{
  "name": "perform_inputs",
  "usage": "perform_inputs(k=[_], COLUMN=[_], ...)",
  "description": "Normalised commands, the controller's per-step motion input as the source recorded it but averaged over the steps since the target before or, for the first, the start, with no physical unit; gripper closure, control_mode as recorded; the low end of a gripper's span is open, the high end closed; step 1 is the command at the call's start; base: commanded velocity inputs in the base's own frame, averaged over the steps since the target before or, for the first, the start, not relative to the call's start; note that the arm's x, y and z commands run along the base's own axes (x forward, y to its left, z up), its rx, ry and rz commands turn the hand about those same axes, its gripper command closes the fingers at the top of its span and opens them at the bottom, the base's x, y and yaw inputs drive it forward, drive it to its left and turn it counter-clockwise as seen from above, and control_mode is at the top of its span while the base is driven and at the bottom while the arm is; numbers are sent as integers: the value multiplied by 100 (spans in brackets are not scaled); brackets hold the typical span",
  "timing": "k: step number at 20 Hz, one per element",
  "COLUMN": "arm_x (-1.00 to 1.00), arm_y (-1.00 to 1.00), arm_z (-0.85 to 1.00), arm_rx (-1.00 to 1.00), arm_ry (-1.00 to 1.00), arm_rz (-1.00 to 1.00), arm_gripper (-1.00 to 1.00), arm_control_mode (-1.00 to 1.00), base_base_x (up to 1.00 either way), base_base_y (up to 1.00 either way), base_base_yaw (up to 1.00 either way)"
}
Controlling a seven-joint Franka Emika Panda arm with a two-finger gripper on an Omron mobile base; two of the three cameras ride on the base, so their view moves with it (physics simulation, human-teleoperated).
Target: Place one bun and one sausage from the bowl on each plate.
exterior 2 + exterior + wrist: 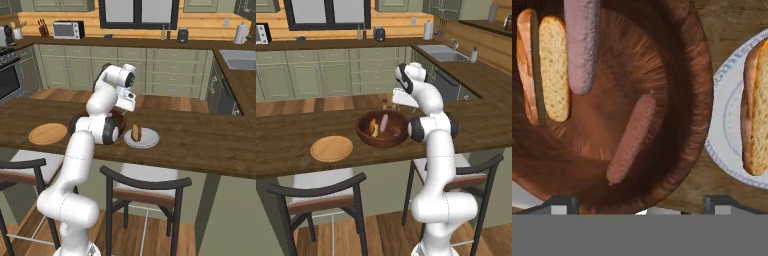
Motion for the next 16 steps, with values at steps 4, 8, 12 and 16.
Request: perform_inputs(k=[4,8,12,16], arm_x=[57,39,22,12], arm_y=[100,74,15,0], arm_z=[-11,-11,-13,-3], arm_rx=[-2,-7,-3,0], arm_ry=[-1,-2,0,0], arm_rz=[-15,-6,0,0], arm_gripper=[-100,-100,-100,-100], arm_control_mode=[-100,-100,-100,-100], base_base_x=[0,0,0,0], base_base_y=[0,0,0,0], base_base_yaw=[0,0,0,0])
